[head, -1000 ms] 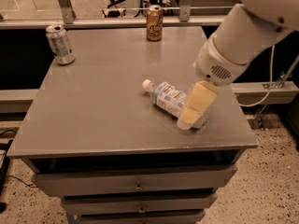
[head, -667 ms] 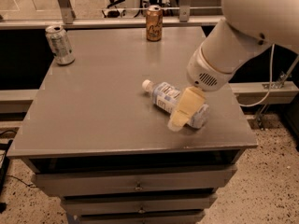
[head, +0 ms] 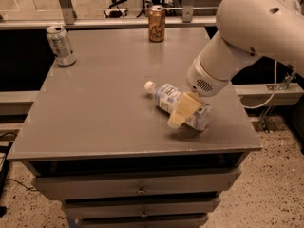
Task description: Move blue plastic bottle near 7up can
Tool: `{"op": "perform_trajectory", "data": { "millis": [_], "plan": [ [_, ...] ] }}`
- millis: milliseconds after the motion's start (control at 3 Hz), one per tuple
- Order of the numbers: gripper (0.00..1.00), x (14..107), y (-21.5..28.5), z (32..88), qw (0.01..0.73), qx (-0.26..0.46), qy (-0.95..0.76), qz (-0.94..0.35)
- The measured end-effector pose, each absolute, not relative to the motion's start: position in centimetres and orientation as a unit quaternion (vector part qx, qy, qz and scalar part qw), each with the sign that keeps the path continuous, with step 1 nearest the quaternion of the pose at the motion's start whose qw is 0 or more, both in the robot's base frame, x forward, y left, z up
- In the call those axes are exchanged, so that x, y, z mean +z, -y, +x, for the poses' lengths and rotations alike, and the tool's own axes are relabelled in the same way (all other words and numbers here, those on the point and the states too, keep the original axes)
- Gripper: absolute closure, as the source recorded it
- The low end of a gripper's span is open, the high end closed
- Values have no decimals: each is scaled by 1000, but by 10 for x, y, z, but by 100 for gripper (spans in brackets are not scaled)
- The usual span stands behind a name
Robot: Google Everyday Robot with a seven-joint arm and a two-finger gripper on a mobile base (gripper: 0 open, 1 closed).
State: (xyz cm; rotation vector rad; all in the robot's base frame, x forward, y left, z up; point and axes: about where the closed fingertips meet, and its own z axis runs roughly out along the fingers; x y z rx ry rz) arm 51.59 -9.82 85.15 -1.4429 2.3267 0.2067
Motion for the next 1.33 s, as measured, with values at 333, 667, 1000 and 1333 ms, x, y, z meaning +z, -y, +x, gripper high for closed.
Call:
{"op": "perform_trajectory", "data": {
  "millis": [333,667,1000,1333],
  "plan": [
    [47,848,108,523,201,83,-839,-499],
    [70,852,114,526,206,89,-841,-492],
    [99,871,129,531,227,106,-844,-474],
    [100,898,142,537,258,115,-845,-454]
  ]
}}
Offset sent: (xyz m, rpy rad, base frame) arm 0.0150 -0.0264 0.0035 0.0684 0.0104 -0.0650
